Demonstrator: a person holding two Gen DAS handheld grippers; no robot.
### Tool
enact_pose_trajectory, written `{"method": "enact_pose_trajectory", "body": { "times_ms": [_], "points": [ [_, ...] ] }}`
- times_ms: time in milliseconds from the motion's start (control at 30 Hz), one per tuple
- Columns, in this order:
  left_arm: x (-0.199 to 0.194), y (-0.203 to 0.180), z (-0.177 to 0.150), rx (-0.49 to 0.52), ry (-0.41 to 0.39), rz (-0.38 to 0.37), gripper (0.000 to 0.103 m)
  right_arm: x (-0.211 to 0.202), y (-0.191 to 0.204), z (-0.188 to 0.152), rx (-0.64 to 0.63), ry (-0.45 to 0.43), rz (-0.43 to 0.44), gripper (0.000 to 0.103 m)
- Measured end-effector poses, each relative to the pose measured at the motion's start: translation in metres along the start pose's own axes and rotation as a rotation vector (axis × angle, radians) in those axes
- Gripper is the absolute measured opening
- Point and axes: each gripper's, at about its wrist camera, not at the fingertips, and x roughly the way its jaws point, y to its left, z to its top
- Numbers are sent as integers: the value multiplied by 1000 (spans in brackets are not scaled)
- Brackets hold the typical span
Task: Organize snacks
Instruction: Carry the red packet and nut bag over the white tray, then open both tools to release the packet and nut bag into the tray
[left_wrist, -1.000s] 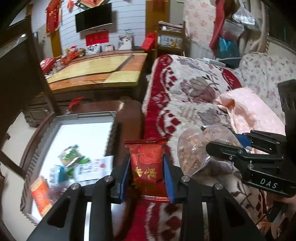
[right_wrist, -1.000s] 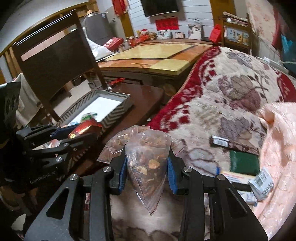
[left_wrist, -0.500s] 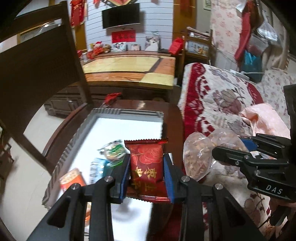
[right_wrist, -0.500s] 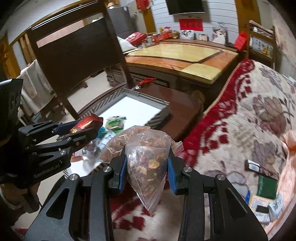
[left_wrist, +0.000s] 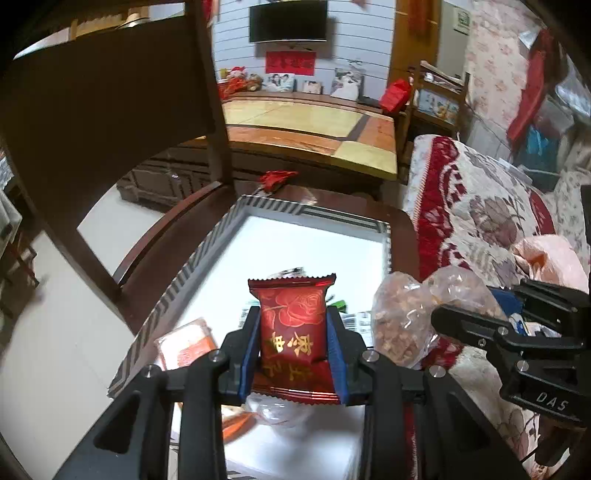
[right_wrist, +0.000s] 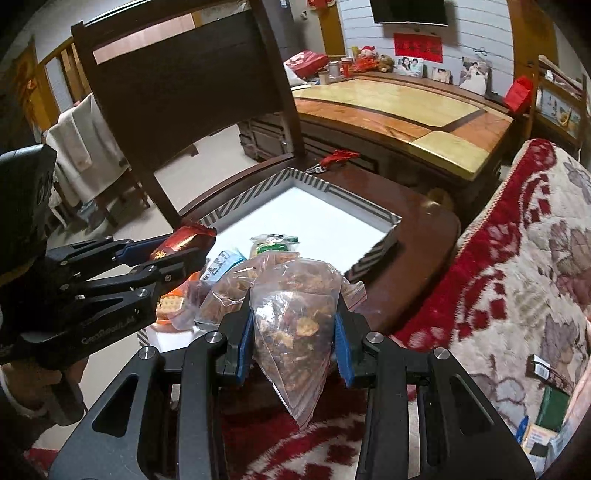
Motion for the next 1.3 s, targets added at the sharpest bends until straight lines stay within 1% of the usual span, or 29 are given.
{"method": "enact_pose_trajectory", "body": {
  "times_ms": [267,800,1033,1167,1300],
  "points": [
    [9,25,-6,-45,29,38,36,27,10,5,-15,38,12,35],
    [33,32,-12,-65,87,82,36,82,14,25,-34,94,23,35],
    [43,34,-14,-78,107,92,36,101,21,28,-15,105,39,35],
    [45,35,-14,-86,114,100,36,112,23,30,-15,123,46,39],
    [47,36,-14,-96,111,106,38,108,22,30,-23,120,49,46]
  ]
}}
